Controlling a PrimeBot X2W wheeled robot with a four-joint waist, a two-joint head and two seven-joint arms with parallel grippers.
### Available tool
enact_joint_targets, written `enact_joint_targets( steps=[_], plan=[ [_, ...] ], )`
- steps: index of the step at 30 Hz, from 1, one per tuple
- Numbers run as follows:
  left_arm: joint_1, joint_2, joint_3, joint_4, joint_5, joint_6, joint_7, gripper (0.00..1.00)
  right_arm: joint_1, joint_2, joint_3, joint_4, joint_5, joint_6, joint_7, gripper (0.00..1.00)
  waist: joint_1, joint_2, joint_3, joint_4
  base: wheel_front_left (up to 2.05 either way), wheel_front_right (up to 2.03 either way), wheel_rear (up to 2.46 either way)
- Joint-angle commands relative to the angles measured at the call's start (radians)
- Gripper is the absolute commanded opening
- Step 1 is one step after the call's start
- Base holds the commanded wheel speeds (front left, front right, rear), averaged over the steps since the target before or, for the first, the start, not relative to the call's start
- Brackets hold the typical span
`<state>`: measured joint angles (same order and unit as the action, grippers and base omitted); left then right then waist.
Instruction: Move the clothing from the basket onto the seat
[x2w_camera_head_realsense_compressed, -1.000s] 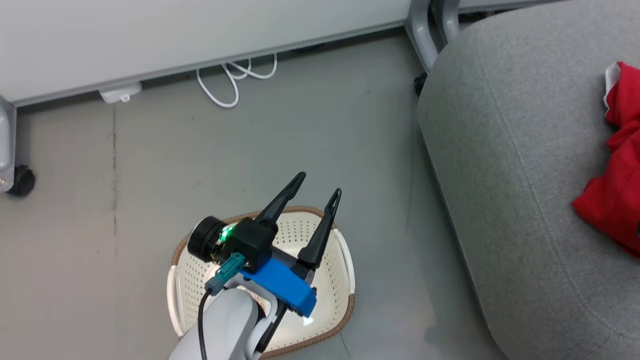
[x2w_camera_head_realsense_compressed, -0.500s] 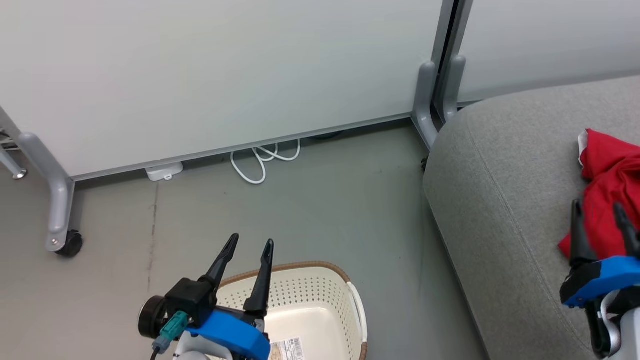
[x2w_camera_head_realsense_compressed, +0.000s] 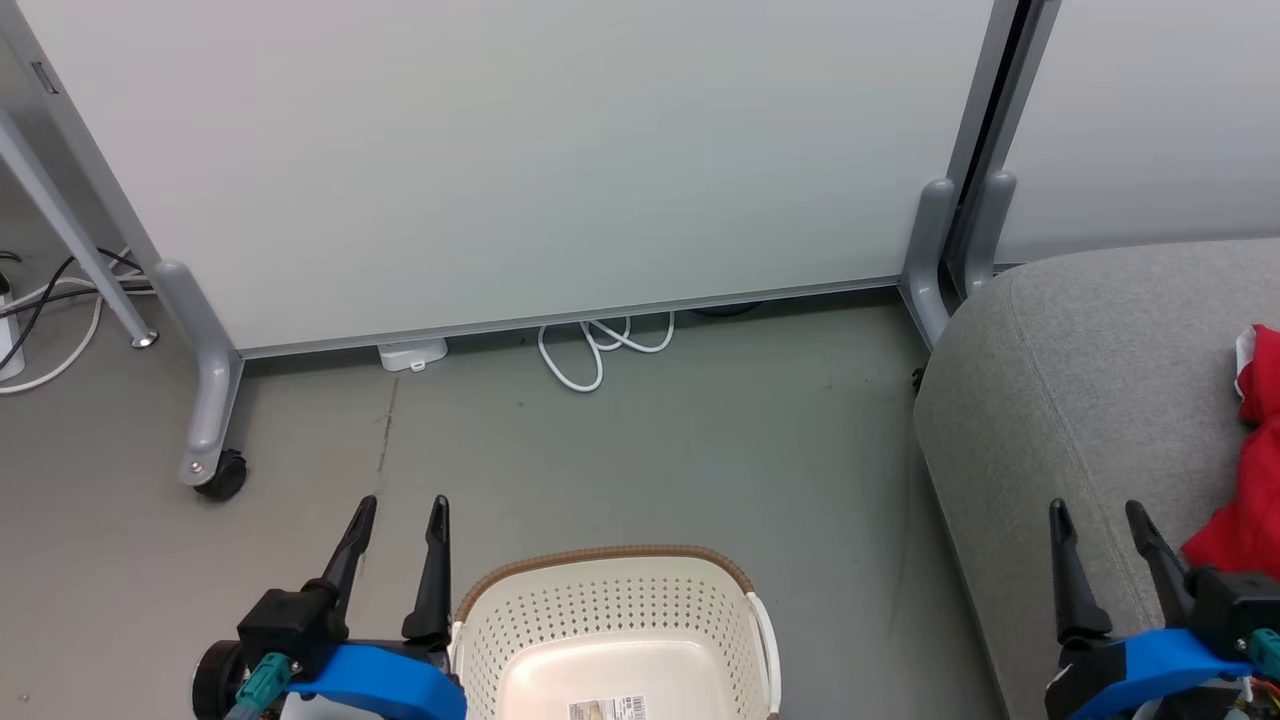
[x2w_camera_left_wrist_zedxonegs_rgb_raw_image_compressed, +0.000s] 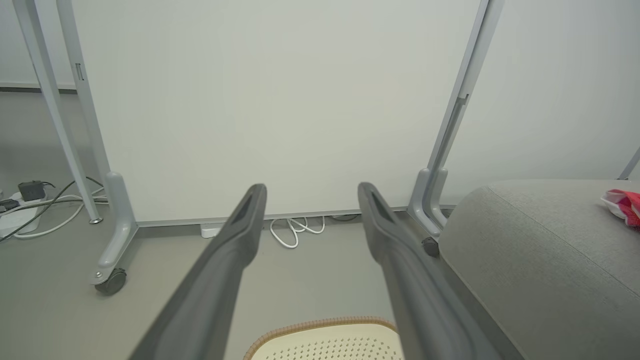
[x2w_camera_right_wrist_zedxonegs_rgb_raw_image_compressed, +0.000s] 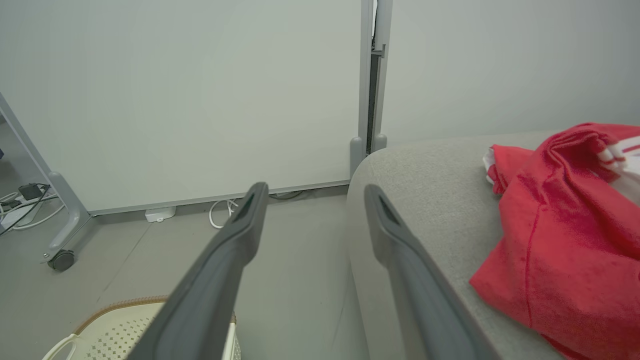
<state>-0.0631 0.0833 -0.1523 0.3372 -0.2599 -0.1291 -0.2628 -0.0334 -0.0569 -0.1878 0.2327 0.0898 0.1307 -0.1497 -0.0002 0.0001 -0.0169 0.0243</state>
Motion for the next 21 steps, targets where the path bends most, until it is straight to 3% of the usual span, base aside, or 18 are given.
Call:
enact_joint_targets(
  steps=[1, 21],
  plan=[
    [0.004, 0.002, 0.01, -0.001, 0.008, -0.002, -0.003, 1.0, 0.019, 0.004, 0.008, -0.01, 0.002, 0.0, -0.002, 1.0, 0.0002, -0.0001, 0.0, 0.003, 0.0, 0.0, 0.0],
    [0.015, -0.006, 0.052, 0.055, 0.005, -0.002, -0.003, 1.0, 0.044, 0.007, 0.089, -0.053, 0.027, 0.0, 0.004, 1.0, 0.0002, -0.0001, -0.01, 0.013, 0.0, 0.0, 0.0]
  ],
)
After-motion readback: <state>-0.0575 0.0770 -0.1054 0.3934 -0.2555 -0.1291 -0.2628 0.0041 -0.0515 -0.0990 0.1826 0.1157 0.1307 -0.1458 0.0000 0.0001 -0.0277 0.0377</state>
